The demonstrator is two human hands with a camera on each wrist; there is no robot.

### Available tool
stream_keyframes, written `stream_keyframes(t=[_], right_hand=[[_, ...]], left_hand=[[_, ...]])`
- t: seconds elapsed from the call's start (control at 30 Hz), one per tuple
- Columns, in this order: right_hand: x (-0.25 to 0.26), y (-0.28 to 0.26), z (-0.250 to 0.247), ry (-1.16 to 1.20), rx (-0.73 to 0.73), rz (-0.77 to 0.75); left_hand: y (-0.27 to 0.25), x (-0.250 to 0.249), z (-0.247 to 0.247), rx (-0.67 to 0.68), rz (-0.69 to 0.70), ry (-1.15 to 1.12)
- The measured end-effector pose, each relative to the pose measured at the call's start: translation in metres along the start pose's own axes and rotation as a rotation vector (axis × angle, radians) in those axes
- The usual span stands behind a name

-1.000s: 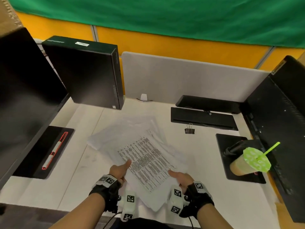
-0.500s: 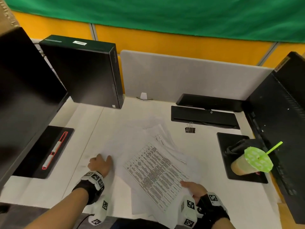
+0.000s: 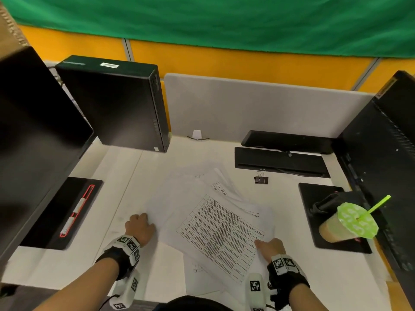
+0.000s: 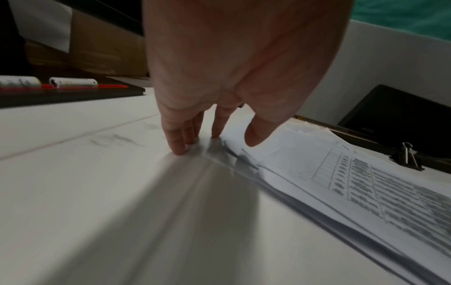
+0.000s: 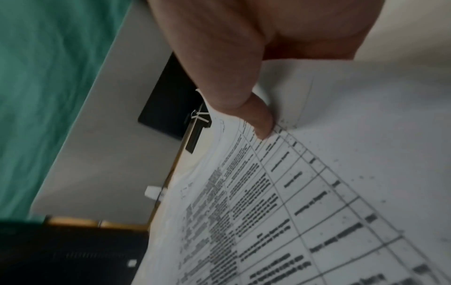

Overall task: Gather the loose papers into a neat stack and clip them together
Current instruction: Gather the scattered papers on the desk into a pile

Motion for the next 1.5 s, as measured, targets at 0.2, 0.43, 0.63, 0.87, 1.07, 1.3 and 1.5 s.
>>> stream_keyframes(t=[0.2, 0.43, 0.63, 0.87, 1.07, 1.3, 1.5], right_hand=[[0.053, 0.013, 0.018, -0.170, 0.011, -0.155], [0.074, 0.021, 0.030, -0.122, 0.208, -0.103], [0.022, 0.004, 0.018, 0.051, 0.241, 0.110], [-0.036, -0.039, 0.025, 0.187, 0.219, 0.278], [-0.056, -0.058, 0.065, 0.343, 0.278, 0.350], [0.000, -0.032, 0.079, 0.405, 0.122, 0.232], [0.023, -0.018, 0.070, 0.347, 0.098, 0.083]], left_hand=[[0.005, 0.013, -0.016, -0.032, -0.054, -0.067], [0.022, 0.027, -0.033, -0.004, -0.122, -0.274], [0.031, 0.011, -0.048, -0.036, -0.026, -0.255], [0.052, -0.024, -0.061, -0.015, 0.012, -0.143], [0.076, -0.052, -0.054, -0.003, 0.112, -0.045], [0.043, -0.029, -0.029, 0.080, 0.080, -0.208], [0.046, 0.019, -0.031, 0.112, 0.094, -0.357]])
Point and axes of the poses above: each hand's wrist, its own y-axis towards the middle knuckle, its own z-axis out of the palm, x = y × z, the point moved 8 cm from there along y, towards the middle knuckle, and after that the axes turned 1 degree about -x, right-handed, at the moved point
